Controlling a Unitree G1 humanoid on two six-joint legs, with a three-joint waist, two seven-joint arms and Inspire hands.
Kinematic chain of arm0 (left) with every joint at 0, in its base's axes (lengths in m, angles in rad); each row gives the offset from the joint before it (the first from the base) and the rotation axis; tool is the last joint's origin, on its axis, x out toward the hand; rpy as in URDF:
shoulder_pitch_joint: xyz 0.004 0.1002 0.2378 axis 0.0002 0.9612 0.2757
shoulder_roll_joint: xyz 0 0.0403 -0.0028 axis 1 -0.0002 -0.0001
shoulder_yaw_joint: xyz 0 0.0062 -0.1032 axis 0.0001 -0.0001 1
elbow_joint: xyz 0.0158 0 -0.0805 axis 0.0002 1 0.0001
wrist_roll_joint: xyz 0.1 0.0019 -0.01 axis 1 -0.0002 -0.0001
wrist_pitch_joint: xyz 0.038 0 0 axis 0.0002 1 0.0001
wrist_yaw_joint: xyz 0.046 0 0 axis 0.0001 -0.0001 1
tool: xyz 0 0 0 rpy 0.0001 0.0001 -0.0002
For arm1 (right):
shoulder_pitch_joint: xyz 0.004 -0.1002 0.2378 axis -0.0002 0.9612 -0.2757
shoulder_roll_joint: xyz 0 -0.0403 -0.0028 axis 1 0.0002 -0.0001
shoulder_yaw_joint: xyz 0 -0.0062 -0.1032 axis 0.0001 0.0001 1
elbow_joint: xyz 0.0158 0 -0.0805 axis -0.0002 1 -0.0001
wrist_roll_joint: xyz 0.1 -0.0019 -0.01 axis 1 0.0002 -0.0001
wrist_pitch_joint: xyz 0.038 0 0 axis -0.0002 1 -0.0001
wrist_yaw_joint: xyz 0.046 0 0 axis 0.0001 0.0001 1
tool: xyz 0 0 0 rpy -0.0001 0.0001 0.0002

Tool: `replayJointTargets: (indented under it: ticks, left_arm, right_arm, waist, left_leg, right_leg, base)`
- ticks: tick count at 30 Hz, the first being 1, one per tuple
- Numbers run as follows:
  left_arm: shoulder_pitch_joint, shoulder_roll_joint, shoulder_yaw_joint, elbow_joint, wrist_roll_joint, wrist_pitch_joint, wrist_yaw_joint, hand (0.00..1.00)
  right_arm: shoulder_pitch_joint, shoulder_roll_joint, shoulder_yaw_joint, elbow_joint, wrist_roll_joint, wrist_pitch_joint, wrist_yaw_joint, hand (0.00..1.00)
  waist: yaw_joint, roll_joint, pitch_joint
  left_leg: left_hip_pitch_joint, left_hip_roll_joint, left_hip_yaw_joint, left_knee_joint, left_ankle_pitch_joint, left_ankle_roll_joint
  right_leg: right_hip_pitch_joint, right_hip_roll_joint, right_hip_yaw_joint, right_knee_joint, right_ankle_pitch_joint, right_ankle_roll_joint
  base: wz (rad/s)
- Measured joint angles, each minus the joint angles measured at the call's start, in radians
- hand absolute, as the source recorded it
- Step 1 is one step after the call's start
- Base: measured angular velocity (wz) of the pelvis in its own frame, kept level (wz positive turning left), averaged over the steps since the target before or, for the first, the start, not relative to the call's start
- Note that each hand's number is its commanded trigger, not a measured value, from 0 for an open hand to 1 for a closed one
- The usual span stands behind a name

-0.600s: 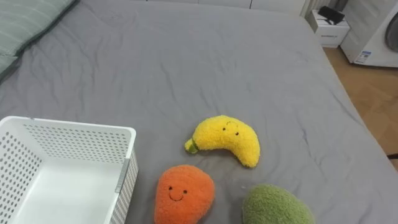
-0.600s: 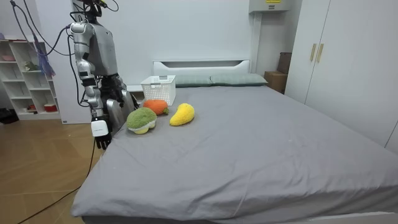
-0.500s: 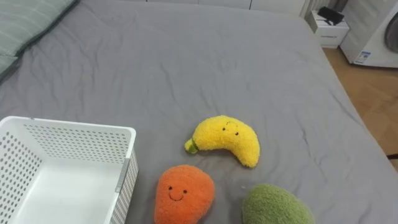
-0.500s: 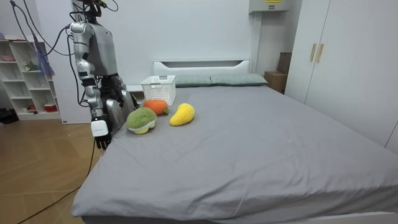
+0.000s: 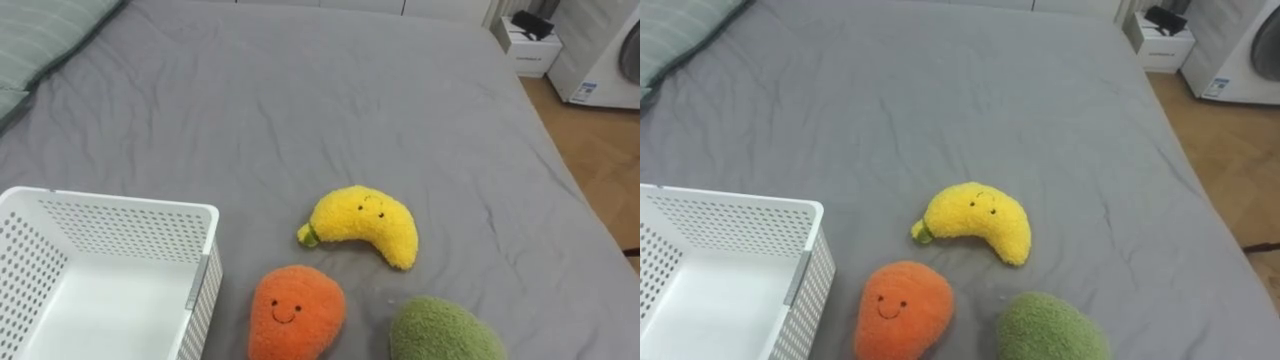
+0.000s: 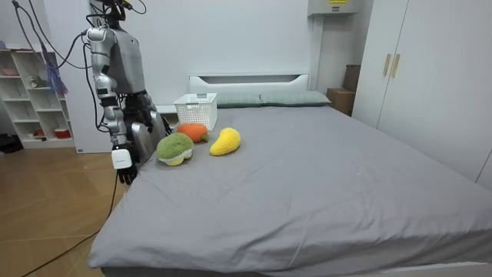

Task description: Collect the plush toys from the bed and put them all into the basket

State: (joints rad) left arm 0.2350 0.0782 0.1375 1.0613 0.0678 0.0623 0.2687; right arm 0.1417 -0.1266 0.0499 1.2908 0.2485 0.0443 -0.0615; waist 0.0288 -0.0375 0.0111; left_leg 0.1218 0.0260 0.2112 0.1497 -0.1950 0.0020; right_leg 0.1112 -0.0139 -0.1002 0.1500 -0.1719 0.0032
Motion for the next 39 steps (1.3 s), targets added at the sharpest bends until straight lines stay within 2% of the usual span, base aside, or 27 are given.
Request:
replayJointTargets:
  ticks: [2, 6, 11, 13, 17, 19, 24, 26, 31, 34, 39]
  left_arm:
    - [0.005, 0.0, 0.003, 0.001, 0.001, 0.004, -0.001, 0.0]
    - [0.017, 0.001, 0.016, 0.001, 0.005, 0.005, -0.001, 0.0]
    - [0.023, 0.014, 0.105, -0.003, 0.012, 0.006, 0.0, 0.0]
    - [0.023, 0.023, 0.138, -0.001, 0.012, 0.006, 0.002, 0.0]
    - [0.026, 0.034, 0.144, 0.003, 0.015, 0.008, 0.002, 0.0]
    - [0.026, 0.036, 0.149, 0.004, 0.024, 0.008, 0.002, 0.0]
    - [0.023, 0.052, 0.152, 0.004, 0.024, 0.003, 0.002, 0.0]
    - [0.022, 0.052, 0.151, -0.004, 0.027, 0.003, 0.002, 0.0]
    - [0.022, 0.052, 0.141, -0.009, 0.035, 0.003, 0.011, 0.0]
    - [0.017, 0.052, 0.134, -0.009, 0.037, 0.002, 0.012, 0.0]
    - [0.018, 0.05, 0.128, -0.009, 0.091, 0.002, 0.012, 0.0]
  right_arm:
    - [0.0, 0.0, -0.024, 0.007, 0.035, 0.0, 0.001, 0.0]
    - [0.006, 0.0, -0.079, 0.007, 0.108, 0.001, -0.005, 0.0]
    - [0.019, -0.011, -0.216, -0.003, 0.146, 0.001, -0.042, 0.0]
    - [0.009, -0.03, -0.264, -0.004, 0.145, 0.001, -0.066, 0.0]
    - [-0.014, -0.068, -0.317, -0.061, 0.139, 0.002, -0.11, 0.0]
    - [-0.022, -0.088, -0.335, -0.115, 0.13, -0.001, -0.141, 0.0]
    - [-0.053, -0.122, -0.348, -0.25, 0.051, -0.01, -0.204, 0.0]
    - [-0.054, -0.122, -0.346, -0.37, 0.009, -0.012, -0.219, 0.0]
    - [-0.077, -0.122, -0.343, -0.573, -0.101, -0.027, -0.256, 0.0]
    - [-0.079, -0.121, -0.329, -0.687, -0.144, -0.036, -0.266, 0.0]
    - [-0.074, -0.115, -0.266, -0.819, -0.23, -0.043, -0.26, 0.0]
  waist:
    - [-0.006, -0.005, 0.0028]
    - [-0.022, -0.008, 0.0027]
    - [-0.034, -0.015, -0.0033]
    - [-0.042, -0.021, -0.0057]
    - [-0.05, -0.036, -0.0066]
    - [-0.049, -0.037, -0.0035]
    - [-0.049, -0.051, -0.0021]
    - [-0.047, -0.05, -0.0061]
    - [-0.043, -0.042, -0.0026]
    - [-0.028, -0.035, -0.0018]
    - [-0.019, -0.024, -0.0079]
  left_leg:
    - [0.013, 0.0, 0.002, -0.005, 0.0, 0.0]
    - [0.019, 0.0, 0.002, -0.005, 0.0, 0.0]
    - [0.022, -0.001, 0.003, -0.007, 0.0, 0.0]
    - [0.024, -0.001, 0.004, -0.007, 0.0, 0.0]
    - [0.027, -0.001, 0.008, -0.007, 0.0, 0.0]
    - [0.026, -0.002, 0.009, -0.007, 0.0, 0.0]
    - [0.021, 0.0, 0.01, -0.007, 0.0, 0.0]
    - [0.012, -0.001, 0.011, -0.007, 0.0, 0.0]
    - [0.008, 0.0, 0.017, -0.007, 0.0, 0.0]
    - [0.008, 0.0, 0.017, -0.008, 0.0, 0.0]
    - [0.005, 0.0, 0.017, -0.008, 0.0, 0.0]
  right_leg:
    - [0.01, 0.0, 0.004, -0.001, 0.0, 0.0]
    - [0.013, 0.001, 0.015, -0.001, -0.001, 0.0]
    - [0.013, 0.001, 0.015, 0.001, -0.004, 0.001]
    - [0.013, 0.001, 0.017, 0.003, -0.004, 0.001]
    - [0.013, 0.001, 0.018, 0.004, -0.004, 0.001]
    - [0.012, 0.001, 0.019, 0.004, -0.004, 0.001]
    - [0.006, 0.002, 0.018, 0.003, -0.004, 0.001]
    - [-0.004, 0.002, 0.02, 0.004, -0.003, 0.001]
    - [-0.009, 0.002, 0.02, 0.004, -0.003, 0.001]
    - [-0.009, 0.003, 0.02, 0.003, -0.003, 0.001]
    - [-0.01, 0.002, 0.018, 0.004, -0.003, 0.001]
  base:
    - [-0.04]
    - [0.0]
    - [-0.01]
    - [0.0]
    - [0.0]
    - [0.0]
    - [0.0]
    - [-0.02]
    - [0.0]
    - [0.0]
    - [0.0]
